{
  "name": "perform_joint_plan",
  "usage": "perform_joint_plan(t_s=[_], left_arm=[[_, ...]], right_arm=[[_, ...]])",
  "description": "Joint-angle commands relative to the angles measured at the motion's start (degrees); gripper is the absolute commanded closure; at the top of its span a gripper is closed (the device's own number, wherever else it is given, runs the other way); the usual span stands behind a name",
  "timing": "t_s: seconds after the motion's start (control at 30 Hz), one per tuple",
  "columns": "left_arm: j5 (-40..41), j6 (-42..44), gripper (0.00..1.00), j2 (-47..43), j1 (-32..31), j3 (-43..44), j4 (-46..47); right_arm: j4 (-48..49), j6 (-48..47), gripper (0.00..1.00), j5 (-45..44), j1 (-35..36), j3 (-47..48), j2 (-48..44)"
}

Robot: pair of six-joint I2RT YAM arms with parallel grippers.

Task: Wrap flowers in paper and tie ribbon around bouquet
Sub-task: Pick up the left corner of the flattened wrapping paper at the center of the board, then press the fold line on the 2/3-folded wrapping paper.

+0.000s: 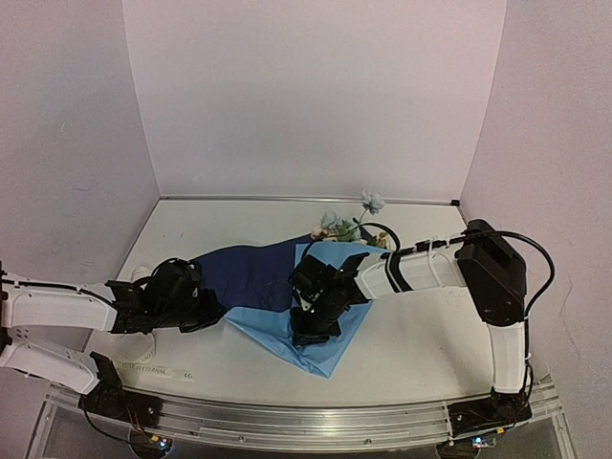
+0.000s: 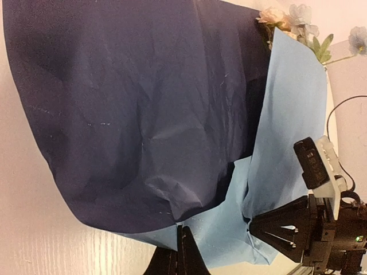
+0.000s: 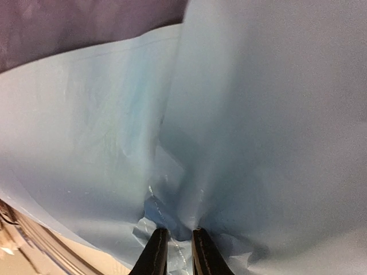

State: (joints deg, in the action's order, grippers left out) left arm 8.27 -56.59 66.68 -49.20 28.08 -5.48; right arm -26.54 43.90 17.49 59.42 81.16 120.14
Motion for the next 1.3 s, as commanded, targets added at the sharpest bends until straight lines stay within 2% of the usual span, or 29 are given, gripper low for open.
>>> perform_joint_plan(t_s=[0.0, 0.23, 0.4, 0.6, 0.8, 1.13, 1.27], left_arm=[[3.5, 5.1, 1.00, -4.1, -0.2, 2.6, 2.6], [-0.8, 8.6, 1.00, -4.7, -0.5, 5.7, 5.2], [-4.6, 10.7, 1.00, -2.6, -1.2, 6.7, 8.6], [-4.4, 10.1, 1.00, -2.4, -1.9, 8.8, 8.3], [-1.6, 7.0, 1.00, -1.1, -2.0, 9.6, 4.0], [2.3, 3.5, 1.00, -1.5, -2.0, 5.2, 2.7], [2.7, 3.3, 1.00, -1.4, -2.1, 4.7, 2.8]], right_arm=[[-12.9, -5.6, 0.83, -8.1, 1.7, -1.0, 0.5], [-12.7, -8.6, 0.81, -12.7, 3.4, -1.5, 1.2], [-11.7, -9.1, 0.79, -12.4, 3.6, -1.7, 1.2], [-11.5, -11.4, 0.77, -11.2, 3.6, -2.2, 0.3], [-11.2, -13.0, 0.76, -12.3, 4.0, -3.8, -0.9], [-15.4, -12.9, 0.78, -2.0, 4.0, 1.7, -4.3], [-15.8, -12.1, 0.79, -0.5, 3.9, 1.8, -5.1]])
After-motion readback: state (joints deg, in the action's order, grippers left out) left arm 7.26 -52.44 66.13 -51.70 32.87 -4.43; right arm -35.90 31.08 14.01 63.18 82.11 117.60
